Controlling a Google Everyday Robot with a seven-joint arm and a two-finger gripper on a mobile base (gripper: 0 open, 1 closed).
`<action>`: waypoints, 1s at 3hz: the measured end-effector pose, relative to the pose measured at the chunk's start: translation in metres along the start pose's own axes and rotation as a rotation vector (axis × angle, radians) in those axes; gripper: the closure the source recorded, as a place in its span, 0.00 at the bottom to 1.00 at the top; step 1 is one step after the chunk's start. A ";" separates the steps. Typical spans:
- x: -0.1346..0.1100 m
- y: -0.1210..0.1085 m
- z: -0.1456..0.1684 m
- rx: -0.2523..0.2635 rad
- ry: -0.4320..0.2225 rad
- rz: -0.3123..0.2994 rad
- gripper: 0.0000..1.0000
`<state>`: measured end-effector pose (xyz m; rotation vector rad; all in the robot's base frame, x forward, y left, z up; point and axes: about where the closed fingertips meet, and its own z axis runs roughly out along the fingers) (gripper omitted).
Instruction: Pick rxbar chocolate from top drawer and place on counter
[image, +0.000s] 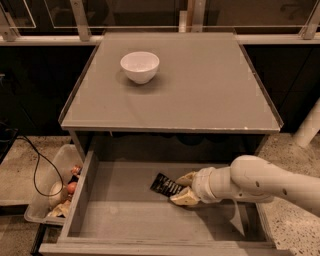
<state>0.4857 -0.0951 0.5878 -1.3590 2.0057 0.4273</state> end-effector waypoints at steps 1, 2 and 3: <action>-0.001 0.000 -0.001 0.000 0.000 0.000 1.00; 0.000 0.016 -0.038 -0.018 0.017 -0.017 1.00; -0.013 0.035 -0.092 -0.016 0.012 -0.057 1.00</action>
Offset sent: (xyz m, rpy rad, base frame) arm -0.0828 -0.0530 0.0738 -0.0518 0.0253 0.0633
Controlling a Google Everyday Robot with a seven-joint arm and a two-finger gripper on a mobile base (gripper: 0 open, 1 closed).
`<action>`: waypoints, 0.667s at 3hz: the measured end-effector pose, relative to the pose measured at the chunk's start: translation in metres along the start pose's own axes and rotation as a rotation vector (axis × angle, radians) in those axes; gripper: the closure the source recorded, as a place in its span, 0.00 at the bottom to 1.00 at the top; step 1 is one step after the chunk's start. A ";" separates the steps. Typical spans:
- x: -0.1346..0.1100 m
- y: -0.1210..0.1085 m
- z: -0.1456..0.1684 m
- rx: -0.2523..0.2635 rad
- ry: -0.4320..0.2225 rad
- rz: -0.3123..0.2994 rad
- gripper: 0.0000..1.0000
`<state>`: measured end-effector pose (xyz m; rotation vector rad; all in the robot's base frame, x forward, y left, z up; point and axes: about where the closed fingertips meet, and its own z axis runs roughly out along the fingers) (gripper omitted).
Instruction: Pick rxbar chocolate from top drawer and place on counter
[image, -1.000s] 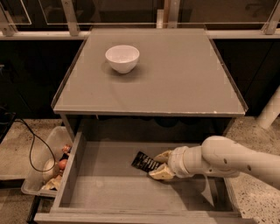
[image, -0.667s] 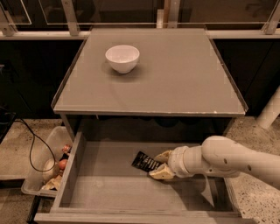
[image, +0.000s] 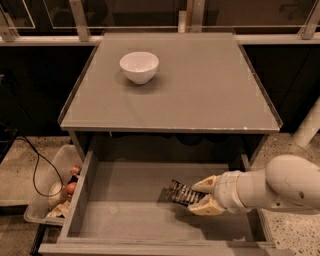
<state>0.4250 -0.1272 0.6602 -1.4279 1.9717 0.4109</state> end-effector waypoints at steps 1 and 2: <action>-0.023 0.008 -0.044 0.017 -0.014 -0.055 1.00; -0.062 0.001 -0.082 0.051 -0.031 -0.132 1.00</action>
Offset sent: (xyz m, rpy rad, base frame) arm -0.0117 -0.0040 0.1667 -0.0374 -0.2208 0.1036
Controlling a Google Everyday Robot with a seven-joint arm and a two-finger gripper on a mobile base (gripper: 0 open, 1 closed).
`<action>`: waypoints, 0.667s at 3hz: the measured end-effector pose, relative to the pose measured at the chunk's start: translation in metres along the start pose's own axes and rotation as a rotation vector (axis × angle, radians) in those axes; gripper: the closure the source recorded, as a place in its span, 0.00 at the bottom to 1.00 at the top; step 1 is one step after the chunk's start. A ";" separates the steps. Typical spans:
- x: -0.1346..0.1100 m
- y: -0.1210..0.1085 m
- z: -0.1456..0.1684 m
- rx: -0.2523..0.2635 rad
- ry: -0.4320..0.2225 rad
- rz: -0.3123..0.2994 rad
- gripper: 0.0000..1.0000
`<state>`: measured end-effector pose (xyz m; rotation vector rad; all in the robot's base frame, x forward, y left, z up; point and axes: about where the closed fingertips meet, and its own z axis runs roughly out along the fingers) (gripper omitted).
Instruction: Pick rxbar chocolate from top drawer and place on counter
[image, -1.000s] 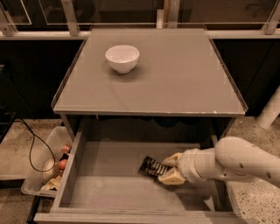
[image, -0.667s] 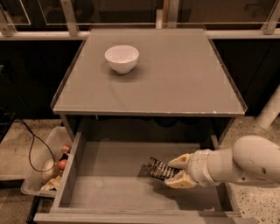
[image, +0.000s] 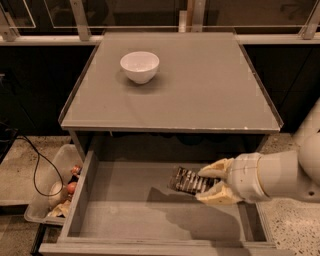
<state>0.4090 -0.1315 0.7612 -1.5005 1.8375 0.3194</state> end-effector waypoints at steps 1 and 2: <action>-0.036 -0.042 -0.023 0.049 0.003 -0.060 1.00; -0.069 -0.115 -0.034 0.120 0.013 -0.077 1.00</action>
Offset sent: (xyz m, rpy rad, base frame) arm 0.1910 -0.0096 0.1616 -0.0619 -0.1958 -0.1069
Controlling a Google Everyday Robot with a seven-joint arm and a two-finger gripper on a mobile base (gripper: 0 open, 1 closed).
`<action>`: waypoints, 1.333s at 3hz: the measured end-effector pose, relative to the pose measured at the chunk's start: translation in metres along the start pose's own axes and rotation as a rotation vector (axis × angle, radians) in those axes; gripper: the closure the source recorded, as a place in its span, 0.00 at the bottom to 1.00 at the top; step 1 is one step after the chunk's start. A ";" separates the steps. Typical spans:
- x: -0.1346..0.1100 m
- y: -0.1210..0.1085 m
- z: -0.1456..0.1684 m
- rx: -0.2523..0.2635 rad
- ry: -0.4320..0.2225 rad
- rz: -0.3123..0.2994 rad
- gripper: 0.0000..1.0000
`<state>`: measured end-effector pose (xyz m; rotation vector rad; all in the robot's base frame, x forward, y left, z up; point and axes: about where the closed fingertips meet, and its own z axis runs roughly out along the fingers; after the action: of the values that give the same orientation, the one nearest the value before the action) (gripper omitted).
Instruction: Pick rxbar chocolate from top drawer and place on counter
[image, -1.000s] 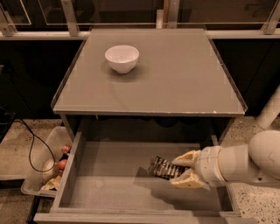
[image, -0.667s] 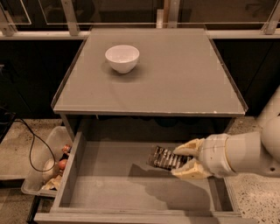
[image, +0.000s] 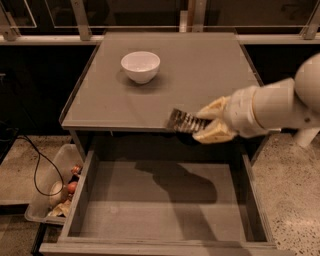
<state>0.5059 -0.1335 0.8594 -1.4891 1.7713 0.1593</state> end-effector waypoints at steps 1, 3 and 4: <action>-0.024 -0.022 -0.004 0.030 -0.018 -0.012 1.00; -0.021 -0.017 -0.001 0.033 -0.026 0.002 1.00; -0.009 -0.037 0.002 0.076 -0.024 0.020 1.00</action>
Offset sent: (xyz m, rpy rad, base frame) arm 0.0182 0.0102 0.0266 0.0104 -0.0353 -0.0049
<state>0.5391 -0.1360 0.8781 -1.4103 1.7538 0.1180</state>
